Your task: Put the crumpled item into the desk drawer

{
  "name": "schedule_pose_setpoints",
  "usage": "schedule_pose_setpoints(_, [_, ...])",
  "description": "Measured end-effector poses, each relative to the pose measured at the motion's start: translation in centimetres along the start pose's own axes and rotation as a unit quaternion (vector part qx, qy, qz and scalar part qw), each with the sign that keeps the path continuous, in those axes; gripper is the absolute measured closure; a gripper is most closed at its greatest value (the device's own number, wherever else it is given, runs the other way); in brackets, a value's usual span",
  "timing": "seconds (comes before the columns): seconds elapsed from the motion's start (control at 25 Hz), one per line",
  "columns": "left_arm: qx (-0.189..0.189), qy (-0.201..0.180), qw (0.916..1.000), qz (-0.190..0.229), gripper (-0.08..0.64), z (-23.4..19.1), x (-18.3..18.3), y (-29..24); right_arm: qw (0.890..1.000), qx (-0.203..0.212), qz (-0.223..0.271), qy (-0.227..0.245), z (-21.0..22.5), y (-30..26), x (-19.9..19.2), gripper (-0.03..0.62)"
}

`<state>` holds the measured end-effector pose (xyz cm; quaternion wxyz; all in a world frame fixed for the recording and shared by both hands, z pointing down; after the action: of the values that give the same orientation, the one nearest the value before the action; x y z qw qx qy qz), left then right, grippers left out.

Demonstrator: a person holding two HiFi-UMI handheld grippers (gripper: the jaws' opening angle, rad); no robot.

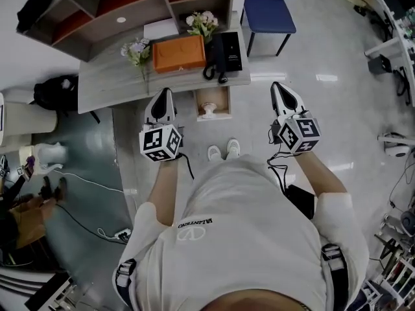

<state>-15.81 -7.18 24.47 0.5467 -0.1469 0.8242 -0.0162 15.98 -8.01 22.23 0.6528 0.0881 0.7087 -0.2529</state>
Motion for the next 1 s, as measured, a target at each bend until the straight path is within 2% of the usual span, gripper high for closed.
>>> schedule_pose_setpoints(0.28, [0.002,-0.017,0.9998,0.008,0.558,1.2,1.2,1.4,0.999,-0.015,0.035,-0.006,0.9,2.0,2.8,0.595])
schedule_pose_setpoints(0.6, [-0.011,-0.017,0.9997,0.017,0.558,3.0,1.5,1.3,0.999,-0.031,0.042,0.001,1.9,2.8,3.3,0.595])
schedule_pose_setpoints(1.0, [-0.018,-0.01,0.9995,0.025,0.558,4.1,1.8,1.7,0.998,-0.031,0.044,0.01,1.6,2.9,3.2,0.595])
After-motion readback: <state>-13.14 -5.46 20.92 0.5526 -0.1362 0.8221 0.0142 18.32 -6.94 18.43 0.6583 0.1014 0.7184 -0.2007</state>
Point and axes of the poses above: the fingertips, and each gripper's own axes: y backward along the fingers, z to its right, x out of its top, the point moved 1 cm from there along y, backward along the fingers, and after that the axes turned 14 degrees about y, right-handed, at the moved point
